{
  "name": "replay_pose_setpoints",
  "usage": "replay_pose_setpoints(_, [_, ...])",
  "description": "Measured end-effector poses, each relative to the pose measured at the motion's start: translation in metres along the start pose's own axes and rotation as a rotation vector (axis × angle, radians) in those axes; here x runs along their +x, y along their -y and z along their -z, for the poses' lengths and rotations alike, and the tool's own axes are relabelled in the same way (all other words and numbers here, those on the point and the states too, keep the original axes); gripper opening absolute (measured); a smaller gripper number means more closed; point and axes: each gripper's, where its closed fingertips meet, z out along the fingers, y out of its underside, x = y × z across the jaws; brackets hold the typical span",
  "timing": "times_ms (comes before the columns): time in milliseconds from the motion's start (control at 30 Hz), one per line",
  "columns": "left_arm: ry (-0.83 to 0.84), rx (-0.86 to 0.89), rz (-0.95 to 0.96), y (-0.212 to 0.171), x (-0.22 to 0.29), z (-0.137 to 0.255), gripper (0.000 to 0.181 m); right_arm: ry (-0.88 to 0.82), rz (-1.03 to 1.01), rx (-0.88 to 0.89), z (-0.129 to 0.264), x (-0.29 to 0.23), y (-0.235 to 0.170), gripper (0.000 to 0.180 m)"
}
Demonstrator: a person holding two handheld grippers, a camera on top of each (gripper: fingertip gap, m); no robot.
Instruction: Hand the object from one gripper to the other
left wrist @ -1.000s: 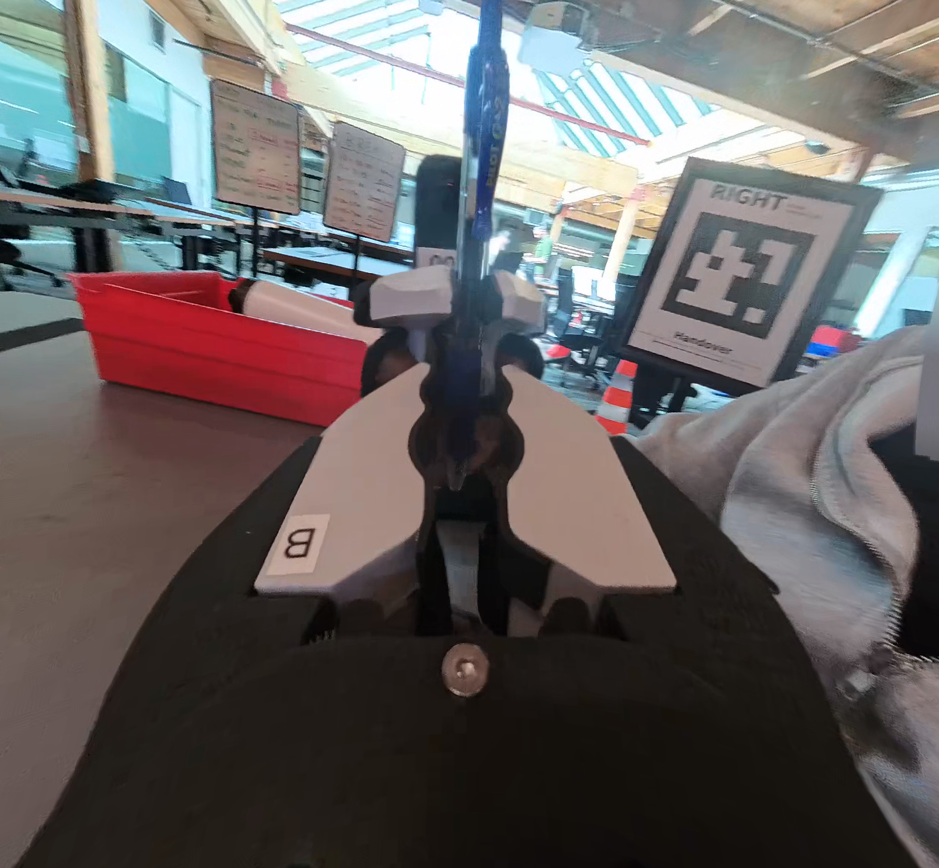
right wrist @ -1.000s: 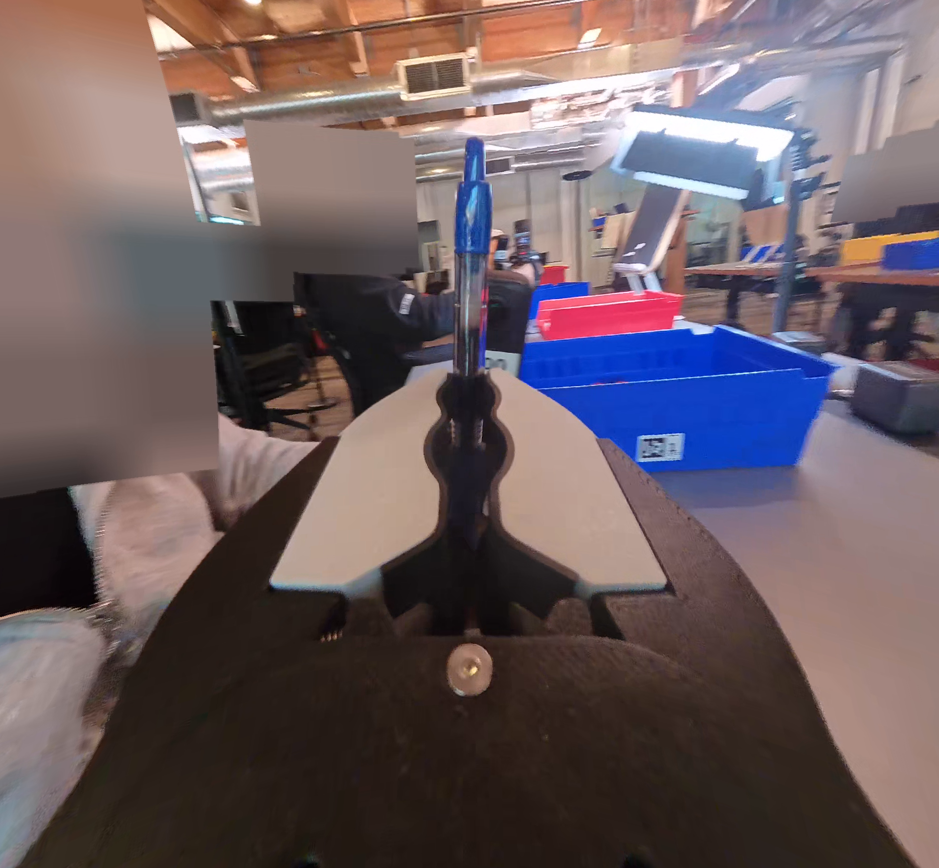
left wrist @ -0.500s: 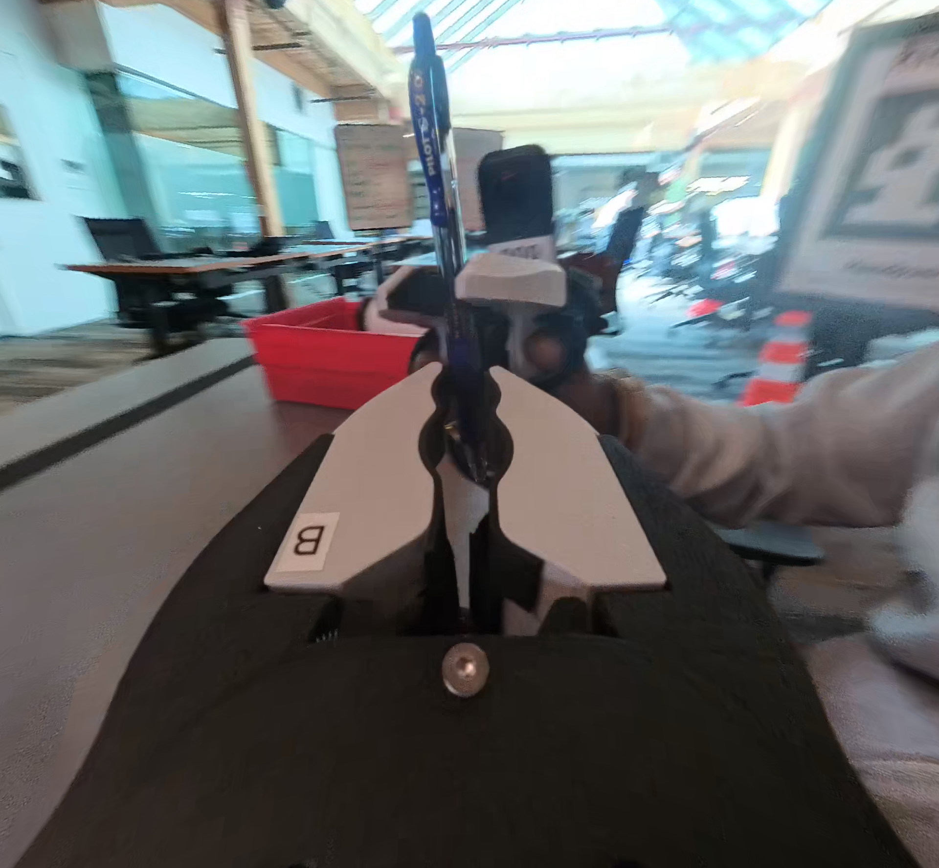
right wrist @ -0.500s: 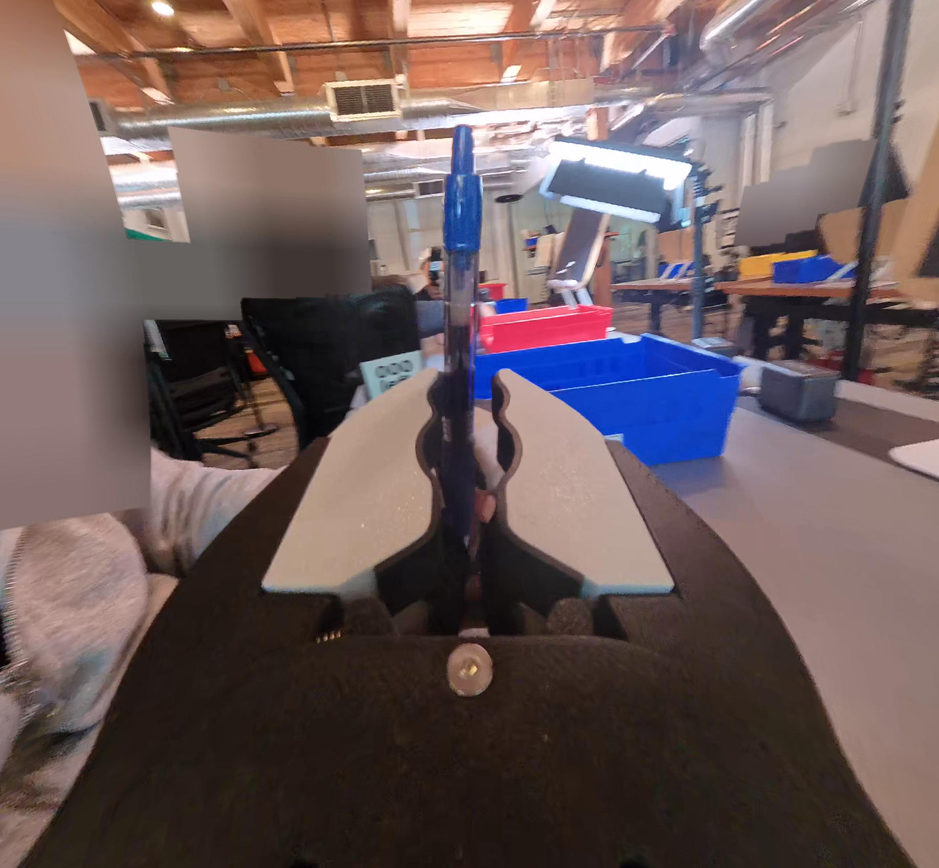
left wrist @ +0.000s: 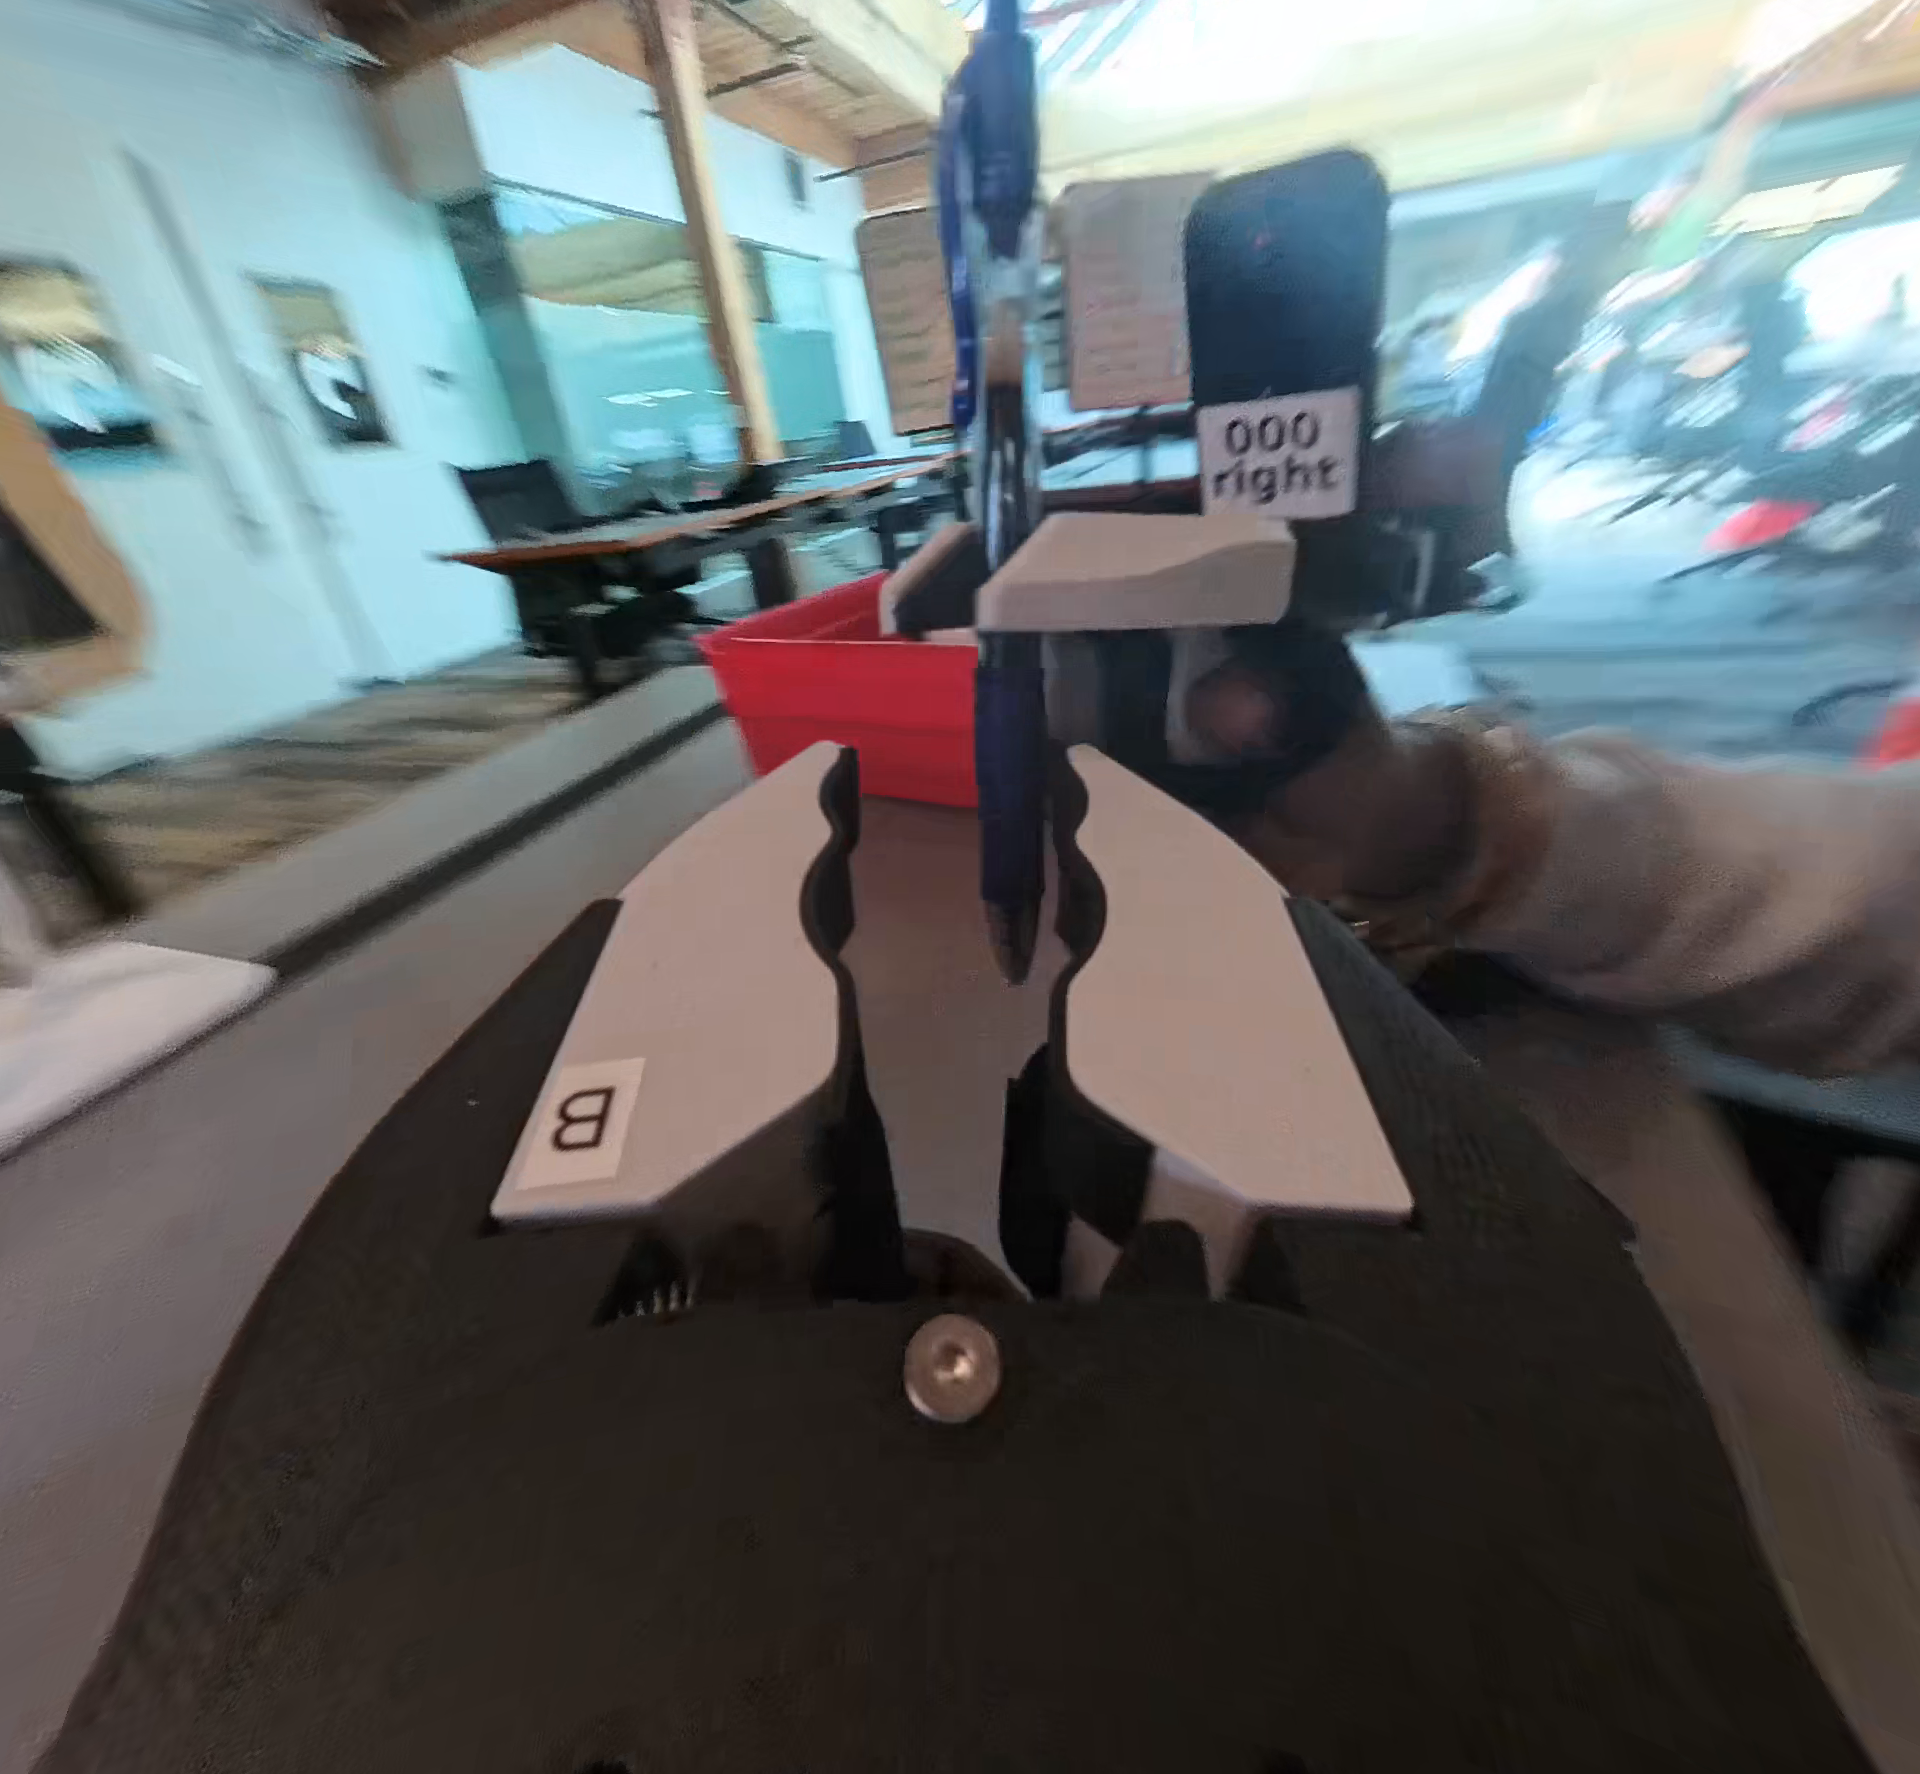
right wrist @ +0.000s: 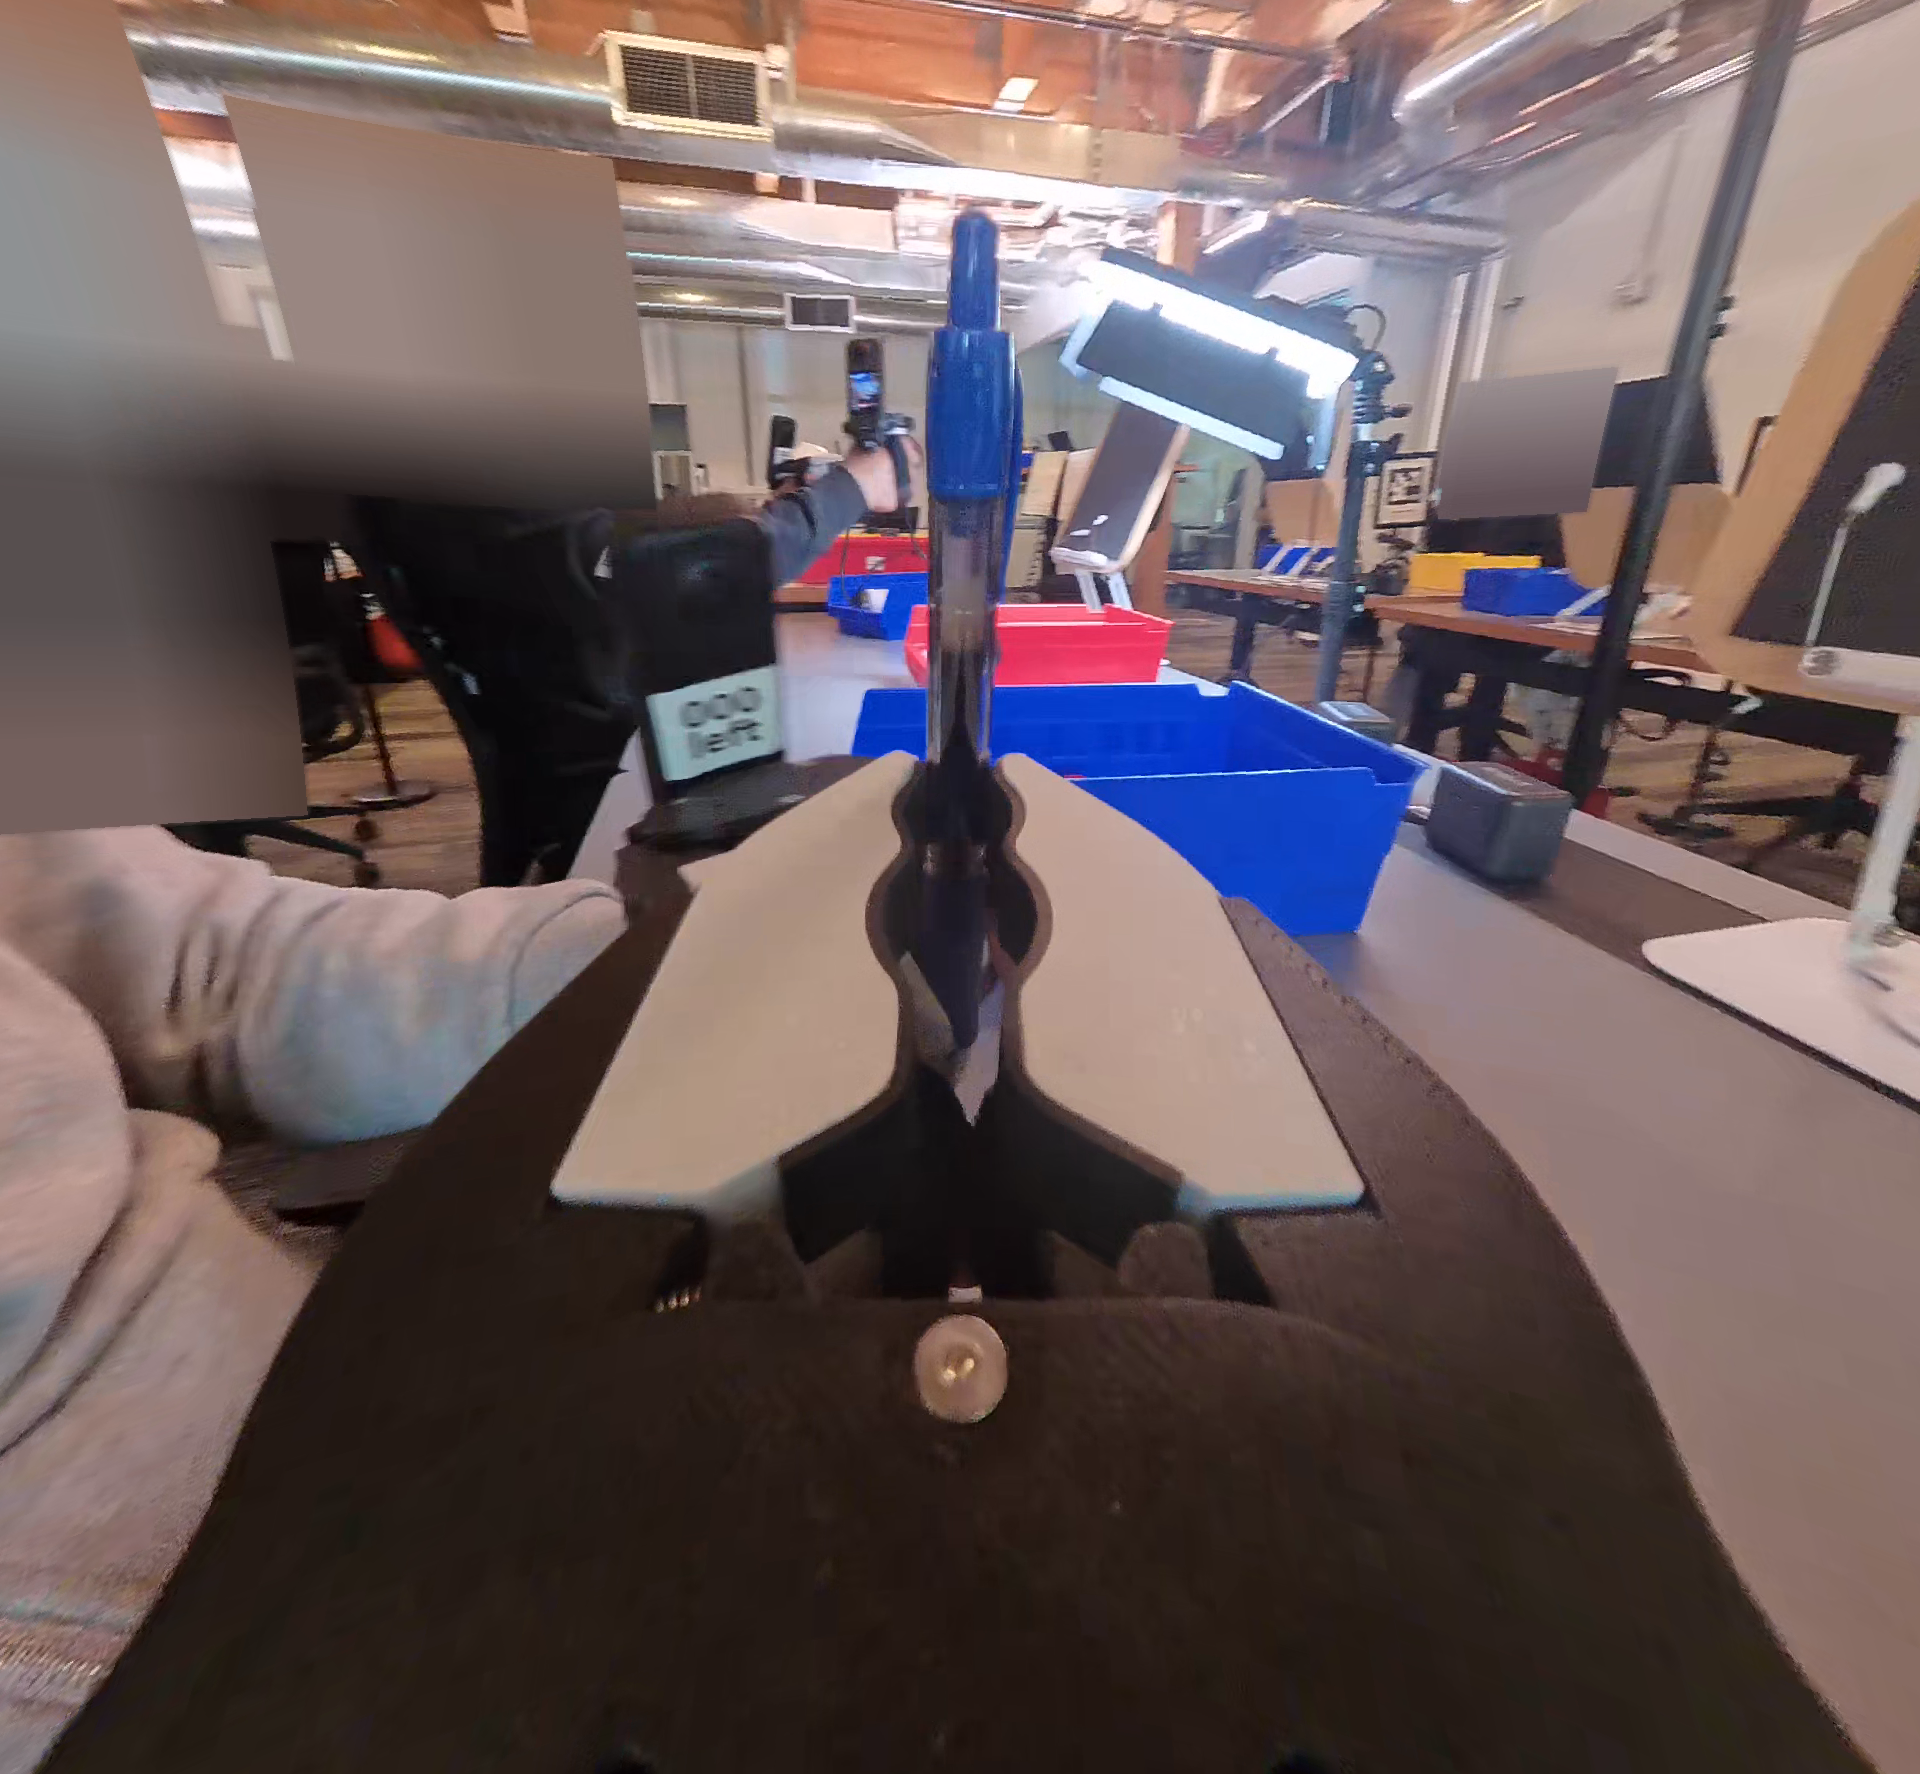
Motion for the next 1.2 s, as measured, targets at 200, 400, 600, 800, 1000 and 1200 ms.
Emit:
replay_pose_setpoints(200, [-0.064,0.025,0.021,0.004,0.008,0.002,0.012,-0.041,0.029,-0.002,-0.002,0.004,-0.003,0.011])
replay_pose_setpoints(400, [-0.527,0.148,0.510,0.026,0.043,0.014,0.012,0.169,-0.112,0.041,0.003,-0.017,0.008,0.022])
replay_pose_setpoints(600, [-0.397,0.129,0.462,0.019,0.030,0.008,0.022,0.148,-0.023,0.014,0.002,-0.019,0.006,0.011])
replay_pose_setpoints(800, [0.017,0.030,-0.012,0.004,-0.002,0.002,0.034,-0.025,0.040,0.024,-0.002,-0.002,-0.001,0.010])
replay_pose_setpoints(1000, [-0.115,0.072,0.105,0.011,0.010,0.005,0.012,-0.009,0.001,0.032,-0.002,-0.001,-0.001,0.011])
replay_pose_setpoints(1200, [-0.501,0.128,0.527,0.022,0.041,0.012,0.012,0.203,-0.206,0.073,0.003,-0.016,0.008,0.015])
